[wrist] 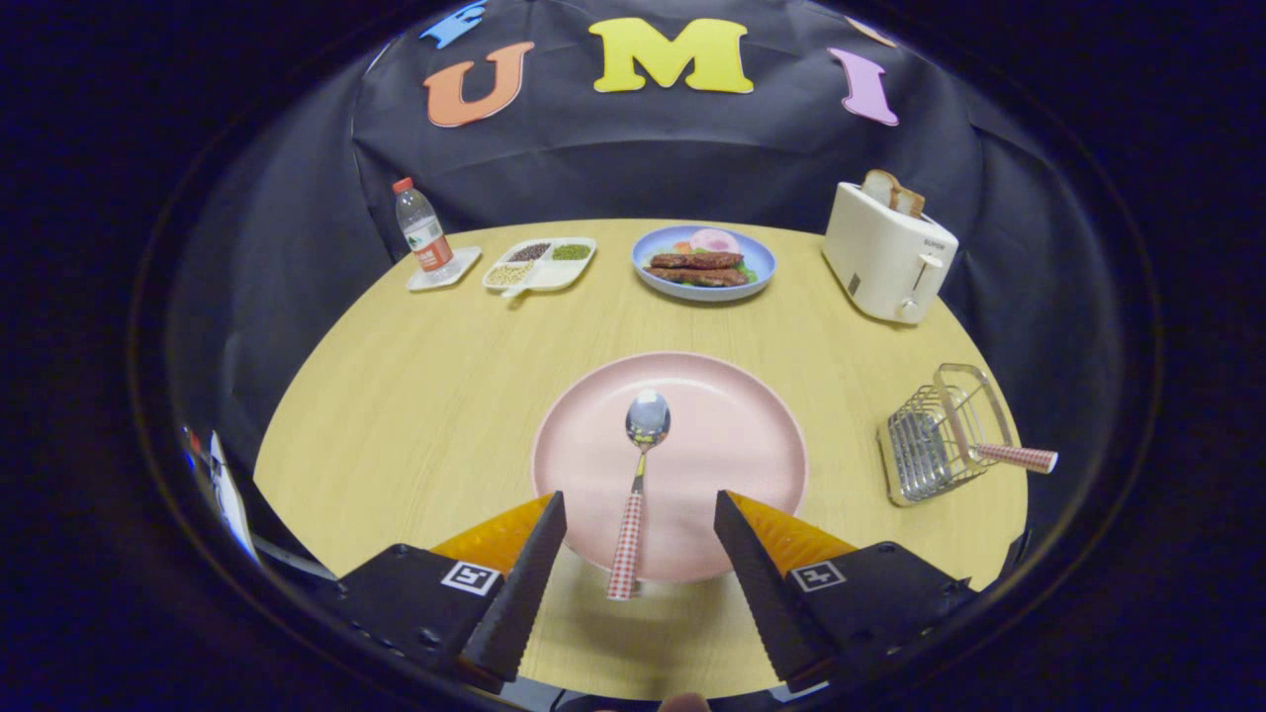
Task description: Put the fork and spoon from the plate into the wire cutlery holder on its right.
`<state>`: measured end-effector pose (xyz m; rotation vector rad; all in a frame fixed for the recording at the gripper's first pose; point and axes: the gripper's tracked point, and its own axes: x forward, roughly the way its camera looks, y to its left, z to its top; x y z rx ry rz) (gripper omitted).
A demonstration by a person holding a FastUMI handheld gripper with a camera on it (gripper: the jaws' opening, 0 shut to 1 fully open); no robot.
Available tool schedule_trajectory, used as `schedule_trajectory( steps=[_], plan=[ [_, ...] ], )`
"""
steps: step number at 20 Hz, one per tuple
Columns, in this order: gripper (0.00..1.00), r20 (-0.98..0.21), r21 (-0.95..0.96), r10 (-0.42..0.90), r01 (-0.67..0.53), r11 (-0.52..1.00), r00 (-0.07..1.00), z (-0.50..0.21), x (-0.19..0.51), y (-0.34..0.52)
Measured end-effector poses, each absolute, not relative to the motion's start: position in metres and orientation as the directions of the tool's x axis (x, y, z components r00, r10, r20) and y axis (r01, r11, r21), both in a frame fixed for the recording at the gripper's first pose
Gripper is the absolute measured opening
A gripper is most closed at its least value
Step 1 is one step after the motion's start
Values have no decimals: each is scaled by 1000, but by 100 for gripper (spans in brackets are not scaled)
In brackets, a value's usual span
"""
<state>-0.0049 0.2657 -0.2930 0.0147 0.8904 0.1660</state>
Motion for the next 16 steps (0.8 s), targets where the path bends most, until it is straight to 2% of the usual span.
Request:
schedule_trajectory(
  steps=[5, 10, 13, 15, 16],
  plan=[
    [84, -801, 76, 115, -91, 993, 587, -324, 2, 268],
    [43, -829, 62, 87, -64, 996, 552, -337, -5, 263],
    [41, -839, 55, 82, -66, 996, 538, -343, -6, 261],
    [11, -850, 49, 72, -58, 997, 522, -345, -7, 258],
    [5, -851, 50, 69, -50, 997, 520, -343, -7, 255]
  ],
)
